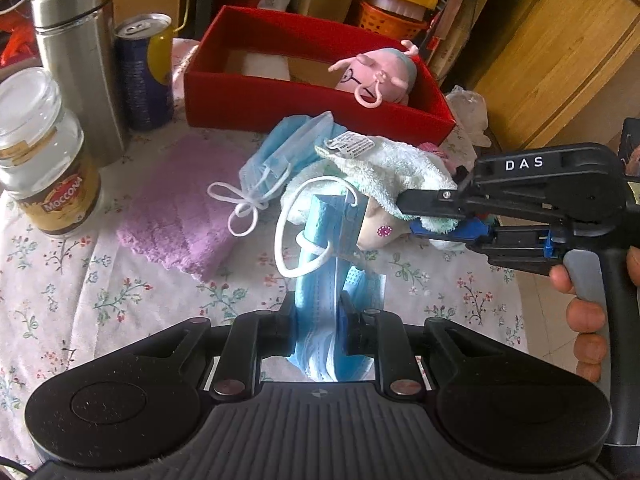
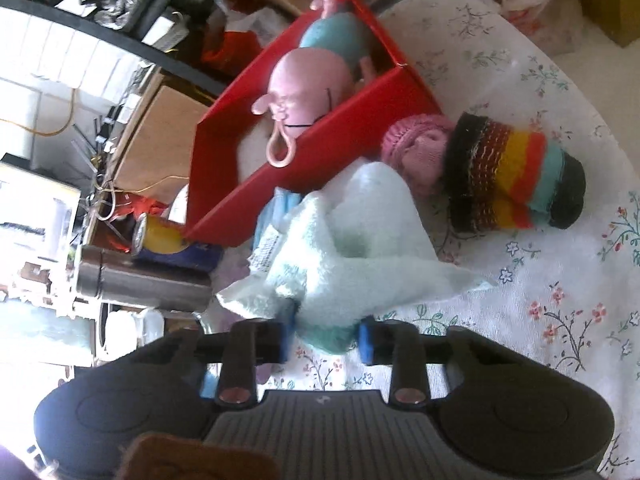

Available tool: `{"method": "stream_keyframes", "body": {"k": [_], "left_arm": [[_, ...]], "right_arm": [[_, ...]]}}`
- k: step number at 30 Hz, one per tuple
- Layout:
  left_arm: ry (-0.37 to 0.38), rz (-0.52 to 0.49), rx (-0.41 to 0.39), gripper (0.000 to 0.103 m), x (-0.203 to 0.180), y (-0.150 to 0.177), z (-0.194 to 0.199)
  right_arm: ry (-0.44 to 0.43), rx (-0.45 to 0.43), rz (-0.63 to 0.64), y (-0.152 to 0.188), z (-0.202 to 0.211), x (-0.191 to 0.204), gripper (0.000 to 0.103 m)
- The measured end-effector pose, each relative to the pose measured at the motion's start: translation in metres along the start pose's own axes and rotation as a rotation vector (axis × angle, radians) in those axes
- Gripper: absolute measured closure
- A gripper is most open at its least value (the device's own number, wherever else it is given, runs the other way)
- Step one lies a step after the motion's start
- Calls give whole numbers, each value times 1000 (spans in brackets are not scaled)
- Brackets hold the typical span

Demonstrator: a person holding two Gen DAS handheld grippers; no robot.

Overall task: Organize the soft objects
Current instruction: 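Grasp the mint towel with the right tool while the left tool holds the masks, then lift and carry the masks and mint towel with both tools toward the red box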

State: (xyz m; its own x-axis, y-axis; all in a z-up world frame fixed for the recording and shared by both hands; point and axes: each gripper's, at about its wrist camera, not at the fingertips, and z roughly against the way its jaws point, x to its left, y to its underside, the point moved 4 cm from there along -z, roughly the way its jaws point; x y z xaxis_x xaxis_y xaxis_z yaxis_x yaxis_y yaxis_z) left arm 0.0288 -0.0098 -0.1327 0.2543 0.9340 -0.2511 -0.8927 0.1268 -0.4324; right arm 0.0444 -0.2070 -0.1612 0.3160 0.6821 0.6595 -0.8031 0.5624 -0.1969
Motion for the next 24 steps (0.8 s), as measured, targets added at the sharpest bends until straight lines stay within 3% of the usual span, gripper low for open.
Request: {"method": "stream_keyframes", "body": {"k": [16, 24], "left_arm": [[14, -27, -15, 83, -12, -4, 5], [13, -13, -38, 83, -9, -5, 13]], "right_arm": [[-65, -68, 110, 12, 51, 19, 103], [-145, -118, 145, 18, 84, 34, 103]]}}
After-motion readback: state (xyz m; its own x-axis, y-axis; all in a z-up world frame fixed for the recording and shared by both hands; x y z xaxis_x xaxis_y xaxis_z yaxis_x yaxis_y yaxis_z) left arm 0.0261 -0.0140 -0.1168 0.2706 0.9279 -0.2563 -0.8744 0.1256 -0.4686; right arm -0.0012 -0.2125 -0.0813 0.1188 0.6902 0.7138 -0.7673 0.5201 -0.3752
